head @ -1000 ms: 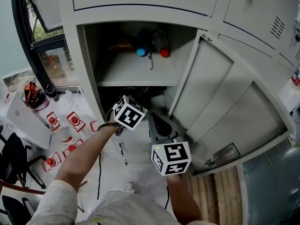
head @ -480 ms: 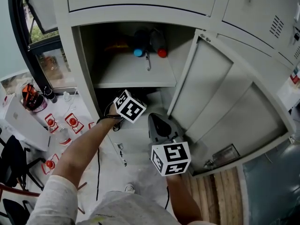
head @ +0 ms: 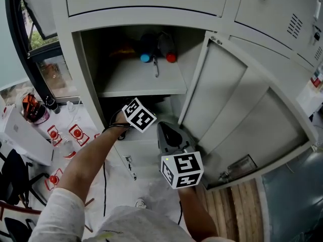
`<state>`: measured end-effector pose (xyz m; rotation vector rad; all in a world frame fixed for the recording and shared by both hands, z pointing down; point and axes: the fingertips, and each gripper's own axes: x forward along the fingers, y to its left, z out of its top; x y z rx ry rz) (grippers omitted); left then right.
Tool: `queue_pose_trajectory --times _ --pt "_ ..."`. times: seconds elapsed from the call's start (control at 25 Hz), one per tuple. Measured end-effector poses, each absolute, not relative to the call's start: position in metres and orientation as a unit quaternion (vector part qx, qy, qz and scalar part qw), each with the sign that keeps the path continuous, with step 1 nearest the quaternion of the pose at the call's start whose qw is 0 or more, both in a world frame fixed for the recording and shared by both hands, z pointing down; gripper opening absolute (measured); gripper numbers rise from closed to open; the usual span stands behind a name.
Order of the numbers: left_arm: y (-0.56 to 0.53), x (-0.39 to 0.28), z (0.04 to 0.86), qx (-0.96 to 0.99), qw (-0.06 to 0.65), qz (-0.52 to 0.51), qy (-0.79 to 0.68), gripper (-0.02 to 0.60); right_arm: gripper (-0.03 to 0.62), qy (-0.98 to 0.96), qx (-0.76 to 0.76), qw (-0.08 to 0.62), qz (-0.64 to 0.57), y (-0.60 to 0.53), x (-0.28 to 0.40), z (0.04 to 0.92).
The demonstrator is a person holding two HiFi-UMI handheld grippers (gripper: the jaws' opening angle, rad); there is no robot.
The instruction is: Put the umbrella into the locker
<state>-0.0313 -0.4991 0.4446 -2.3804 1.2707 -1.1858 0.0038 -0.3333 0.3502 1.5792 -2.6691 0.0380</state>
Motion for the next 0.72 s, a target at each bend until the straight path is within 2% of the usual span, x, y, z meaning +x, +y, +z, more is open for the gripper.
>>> queue_pose_trajectory --times 0.72 --pt "-0.506 -0.036 0.469 -0.779 0.085 -0.461 0.416 0.253 0.003 -0.859 0.512 0.024 0.017 -0.336 0.011 0.354"
